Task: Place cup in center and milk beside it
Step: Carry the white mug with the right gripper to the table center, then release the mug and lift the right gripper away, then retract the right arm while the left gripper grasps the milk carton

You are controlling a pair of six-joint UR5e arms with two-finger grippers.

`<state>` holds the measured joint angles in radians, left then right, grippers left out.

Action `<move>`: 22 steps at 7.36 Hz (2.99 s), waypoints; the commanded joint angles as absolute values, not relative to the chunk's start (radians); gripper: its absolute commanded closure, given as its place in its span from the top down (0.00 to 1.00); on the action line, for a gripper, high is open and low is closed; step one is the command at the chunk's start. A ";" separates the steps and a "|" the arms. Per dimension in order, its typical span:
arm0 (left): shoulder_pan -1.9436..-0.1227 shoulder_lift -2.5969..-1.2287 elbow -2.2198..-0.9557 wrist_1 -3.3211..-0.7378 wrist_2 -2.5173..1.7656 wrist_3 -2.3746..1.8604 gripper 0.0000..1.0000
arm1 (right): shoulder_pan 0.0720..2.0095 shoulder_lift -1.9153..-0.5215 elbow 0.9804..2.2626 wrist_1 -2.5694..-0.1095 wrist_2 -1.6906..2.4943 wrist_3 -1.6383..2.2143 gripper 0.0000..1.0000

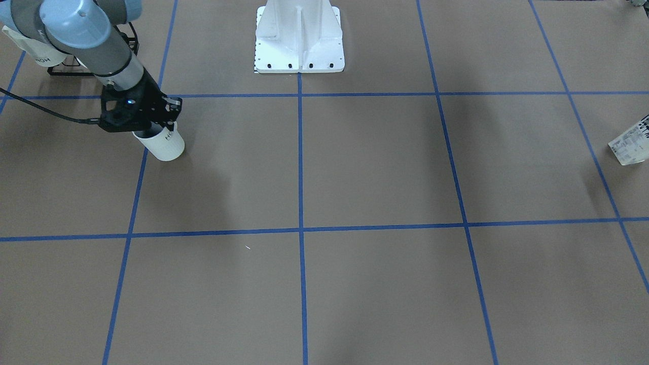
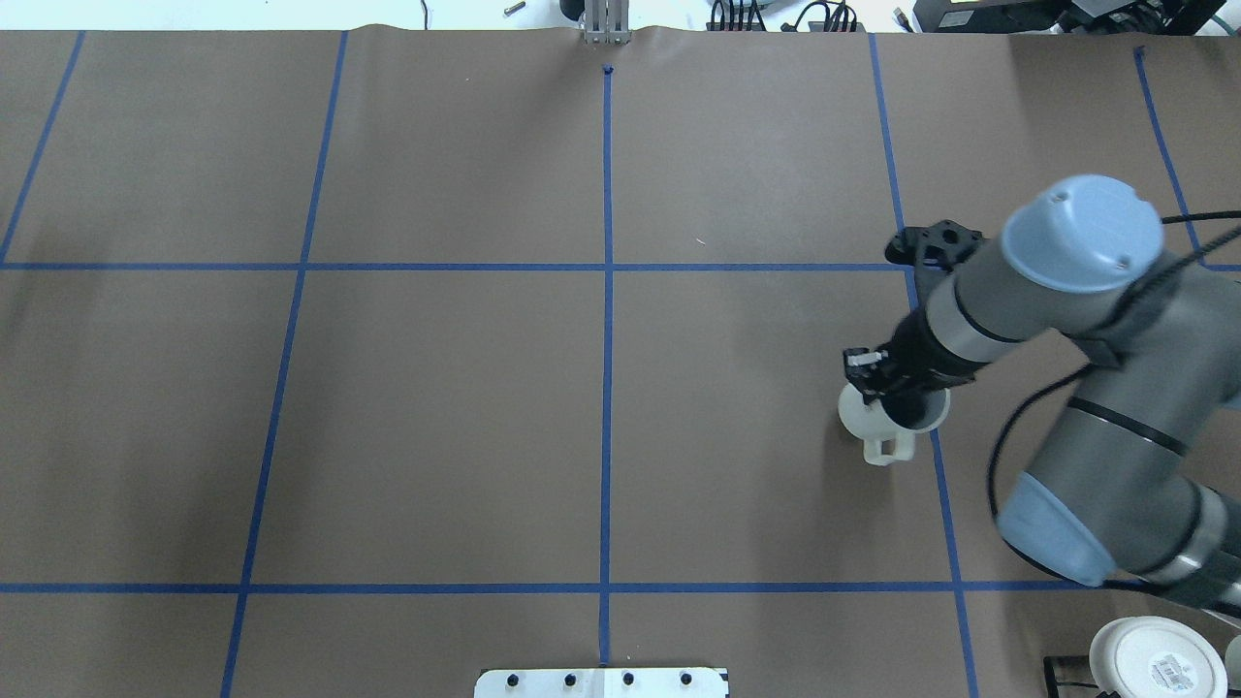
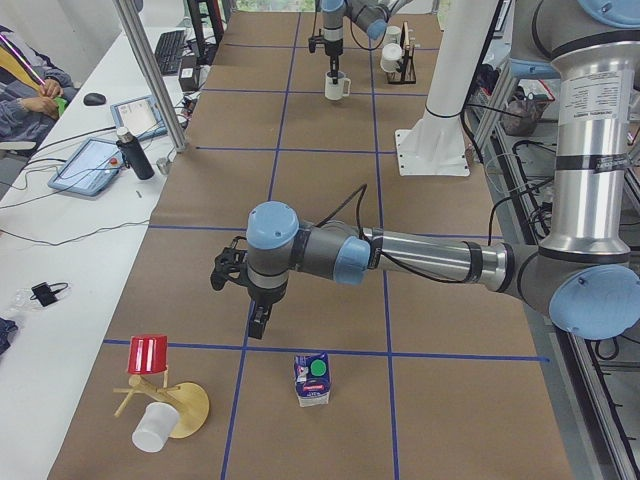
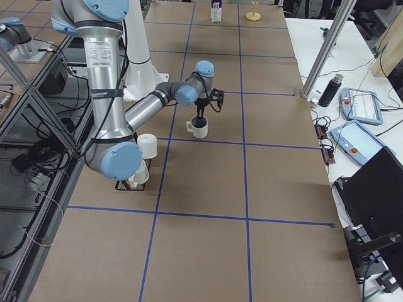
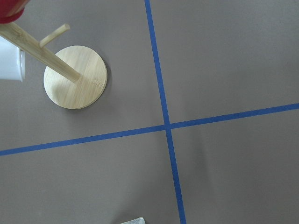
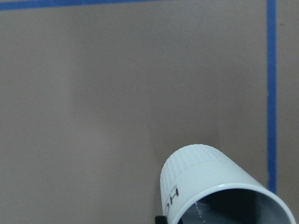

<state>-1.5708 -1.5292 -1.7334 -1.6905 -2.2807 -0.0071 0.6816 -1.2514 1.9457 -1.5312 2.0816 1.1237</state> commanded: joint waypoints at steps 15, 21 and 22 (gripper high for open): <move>-1.617 -1.385 -1.746 -1.779 -2.283 0.012 0.99 | 1.025 -1.079 1.802 -1.605 2.299 1.026 1.00; -1.647 -1.382 -1.618 -1.801 -2.362 -0.202 0.99 | 1.060 -1.305 1.879 -1.595 2.283 0.905 1.00; -1.646 -1.384 -1.594 -1.821 -2.364 -0.206 0.99 | 1.060 -1.307 1.878 -1.595 2.280 0.905 1.00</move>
